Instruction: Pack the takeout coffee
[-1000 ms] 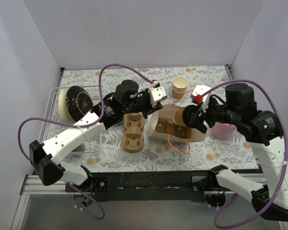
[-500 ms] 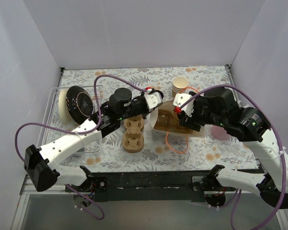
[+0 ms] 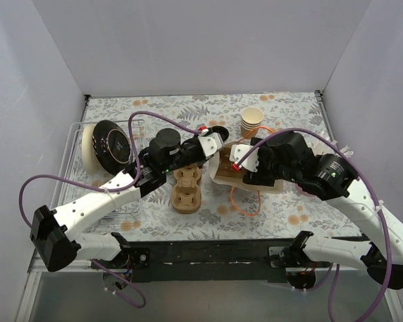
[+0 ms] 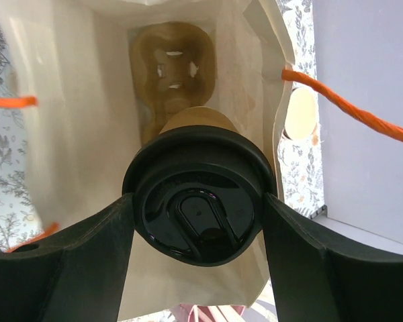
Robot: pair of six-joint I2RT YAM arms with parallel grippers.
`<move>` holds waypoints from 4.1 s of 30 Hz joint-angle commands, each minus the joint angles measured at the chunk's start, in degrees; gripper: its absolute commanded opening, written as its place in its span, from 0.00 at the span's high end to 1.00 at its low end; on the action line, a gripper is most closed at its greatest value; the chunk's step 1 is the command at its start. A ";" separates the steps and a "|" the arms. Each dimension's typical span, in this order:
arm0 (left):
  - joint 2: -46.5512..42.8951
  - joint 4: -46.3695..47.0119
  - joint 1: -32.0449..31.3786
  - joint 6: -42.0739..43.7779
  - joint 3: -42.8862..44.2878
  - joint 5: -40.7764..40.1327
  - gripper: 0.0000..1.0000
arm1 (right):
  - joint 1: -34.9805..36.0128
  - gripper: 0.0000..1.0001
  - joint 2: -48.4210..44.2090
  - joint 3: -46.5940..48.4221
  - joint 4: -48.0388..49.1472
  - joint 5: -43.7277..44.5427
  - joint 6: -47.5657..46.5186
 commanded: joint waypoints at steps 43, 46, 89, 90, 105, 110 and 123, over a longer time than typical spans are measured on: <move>-8.95 2.36 -0.23 -4.54 -8.71 3.78 1.00 | 7.07 0.50 2.94 -13.07 2.49 11.61 -5.29; -9.30 2.28 -0.31 -4.98 -9.24 4.13 1.00 | 7.07 0.50 2.42 -14.83 4.95 11.09 -5.20; -7.37 11.16 -2.51 2.40 -11.97 -5.97 1.00 | 5.22 0.53 -4.88 -32.67 24.90 14.52 -6.25; -7.20 11.33 -2.51 3.19 -11.97 -6.15 1.00 | 4.87 0.53 -4.97 -32.85 25.78 14.35 -6.78; -6.93 11.33 -4.18 7.06 -14.08 -8.96 1.00 | 2.23 0.54 -4.97 -35.22 30.71 16.63 -5.38; -7.54 11.95 -5.06 7.50 -14.87 -8.79 1.00 | 1.62 0.55 -4.45 -36.37 31.06 15.84 -5.99; -8.86 10.90 -6.47 7.50 -15.31 -8.00 1.00 | 1.27 0.55 -1.98 -37.95 37.21 17.95 -9.33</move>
